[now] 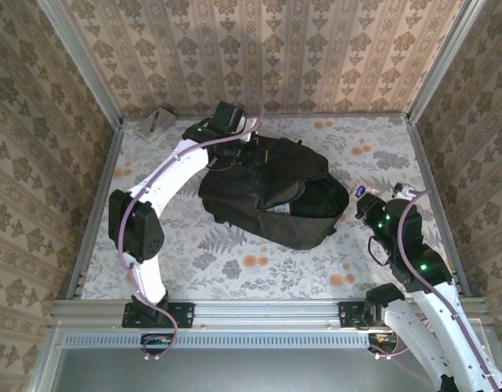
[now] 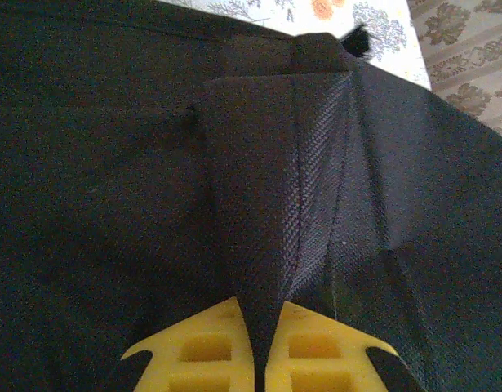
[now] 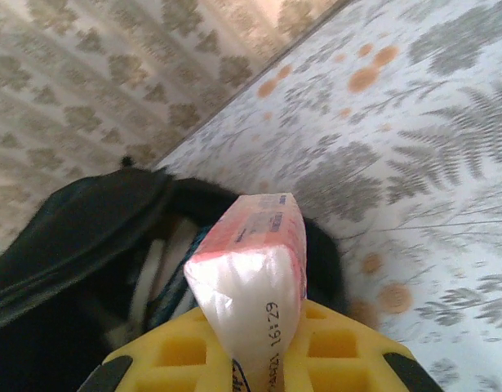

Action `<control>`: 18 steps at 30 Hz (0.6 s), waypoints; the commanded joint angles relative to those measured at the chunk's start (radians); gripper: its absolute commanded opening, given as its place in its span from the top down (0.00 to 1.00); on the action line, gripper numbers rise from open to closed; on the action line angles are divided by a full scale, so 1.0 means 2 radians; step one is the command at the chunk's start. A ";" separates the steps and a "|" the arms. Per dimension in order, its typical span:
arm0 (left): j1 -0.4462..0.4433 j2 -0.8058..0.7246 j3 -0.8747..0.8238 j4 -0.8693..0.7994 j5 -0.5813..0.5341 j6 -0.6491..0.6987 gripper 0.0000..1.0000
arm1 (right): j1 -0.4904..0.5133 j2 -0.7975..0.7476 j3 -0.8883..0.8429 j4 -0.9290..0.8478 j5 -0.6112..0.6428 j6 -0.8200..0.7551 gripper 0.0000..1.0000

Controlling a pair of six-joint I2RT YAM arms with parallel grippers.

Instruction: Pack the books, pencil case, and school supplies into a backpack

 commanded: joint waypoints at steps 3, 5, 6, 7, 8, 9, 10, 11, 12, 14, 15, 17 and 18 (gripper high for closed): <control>-0.004 -0.039 0.004 0.087 0.087 -0.034 1.00 | -0.002 0.035 -0.028 0.086 -0.197 0.016 0.88; 0.001 -0.042 -0.001 0.096 0.103 -0.040 1.00 | -0.002 0.057 -0.028 0.096 -0.240 0.027 0.91; 0.002 -0.043 -0.003 0.101 0.109 -0.042 1.00 | -0.002 0.066 -0.030 0.104 -0.256 0.033 0.92; 0.004 -0.045 -0.007 0.108 0.117 -0.044 1.00 | -0.002 0.073 -0.032 0.115 -0.269 0.037 0.92; 0.005 -0.047 -0.009 0.113 0.126 -0.045 1.00 | -0.002 0.081 -0.036 0.131 -0.280 0.043 0.92; 0.006 -0.048 -0.011 0.117 0.134 -0.043 1.00 | -0.002 0.088 -0.041 0.152 -0.293 0.051 0.92; 0.007 -0.049 -0.012 0.118 0.142 -0.043 1.00 | -0.002 0.098 -0.048 0.183 -0.308 0.066 0.92; 0.007 -0.051 -0.014 0.120 0.149 -0.043 1.00 | -0.002 0.108 -0.055 0.214 -0.316 0.083 0.92; 0.008 -0.052 -0.016 0.123 0.153 -0.043 1.00 | -0.002 0.117 -0.063 0.243 -0.322 0.098 0.91; 0.010 -0.057 -0.021 0.131 0.164 -0.047 1.00 | -0.002 0.138 -0.080 0.309 -0.326 0.135 0.91; 0.010 -0.059 -0.022 0.134 0.169 -0.050 1.00 | -0.002 0.152 -0.086 0.339 -0.324 0.152 0.91; 0.011 -0.063 -0.023 0.138 0.177 -0.054 1.00 | 0.000 0.177 -0.089 0.388 -0.317 0.171 0.90; 0.011 -0.065 -0.022 0.140 0.183 -0.055 1.00 | 0.003 0.185 -0.086 0.393 -0.305 0.175 0.89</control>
